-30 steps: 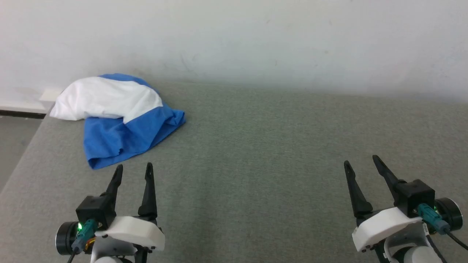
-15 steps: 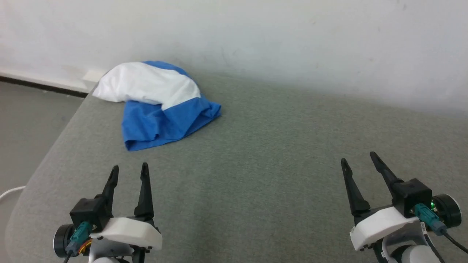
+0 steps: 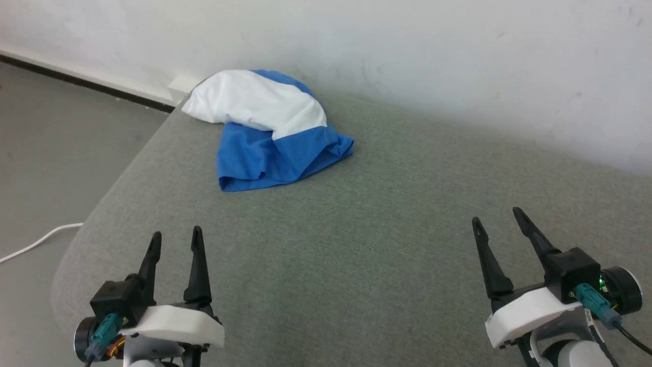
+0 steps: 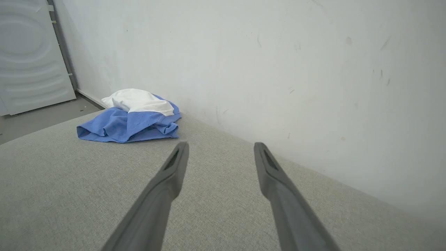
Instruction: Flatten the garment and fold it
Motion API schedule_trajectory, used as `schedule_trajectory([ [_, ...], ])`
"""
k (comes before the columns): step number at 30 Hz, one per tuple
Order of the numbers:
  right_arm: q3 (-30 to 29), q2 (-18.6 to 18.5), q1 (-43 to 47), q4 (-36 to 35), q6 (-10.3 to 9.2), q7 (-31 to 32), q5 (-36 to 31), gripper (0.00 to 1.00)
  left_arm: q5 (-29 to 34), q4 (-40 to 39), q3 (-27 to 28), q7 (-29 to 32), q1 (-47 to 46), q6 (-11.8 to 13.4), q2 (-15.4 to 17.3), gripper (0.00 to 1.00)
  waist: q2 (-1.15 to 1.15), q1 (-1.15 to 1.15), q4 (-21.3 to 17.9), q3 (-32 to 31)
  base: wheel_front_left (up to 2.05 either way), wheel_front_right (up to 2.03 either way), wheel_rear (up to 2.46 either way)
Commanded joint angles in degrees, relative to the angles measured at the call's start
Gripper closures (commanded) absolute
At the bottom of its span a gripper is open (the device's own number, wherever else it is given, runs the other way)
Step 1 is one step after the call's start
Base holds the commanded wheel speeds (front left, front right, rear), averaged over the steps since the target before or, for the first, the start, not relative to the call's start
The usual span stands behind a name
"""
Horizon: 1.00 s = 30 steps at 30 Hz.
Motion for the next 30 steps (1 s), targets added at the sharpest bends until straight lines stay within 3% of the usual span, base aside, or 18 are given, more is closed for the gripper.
schedule_trajectory([
  [1, 0.21, 0.12, -0.84, -0.5, -0.04, -0.37, -0.4, 0.0, -0.92, 0.12, -0.01, -0.58, -0.91, 0.42, -0.09, 0.0, 0.0, 0.0, 0.95, 0.53, 0.0, 0.0, 0.0],
  [12, 1.17, 0.14, -2.14, -1.91, -0.04, -0.33, -2.19, 0.0, -3.01, 0.01, -0.32, -1.9, -0.98, 1.98, -0.11, 0.0, 0.0, 0.0, 3.74, 1.71, 0.0, 0.0, 0.0],
  [19, 2.83, 0.15, -3.83, -3.42, -0.04, 0.35, -2.75, 0.0, -3.92, -0.73, 0.27, -2.74, -3.22, 2.44, -0.11, 0.0, 0.0, 0.0, 3.31, 4.16, 0.0, 0.0, 0.0],
  [30, 5.2, -0.13, -7.67, -6.27, -0.05, 2.64, -3.76, 0.0, -2.61, -4.21, 5.22, -3.94, -15.43, -1.31, 0.01, 0.0, 0.0, 0.0, -2.14, 11.6, 0.0, 0.0, 0.0],
])
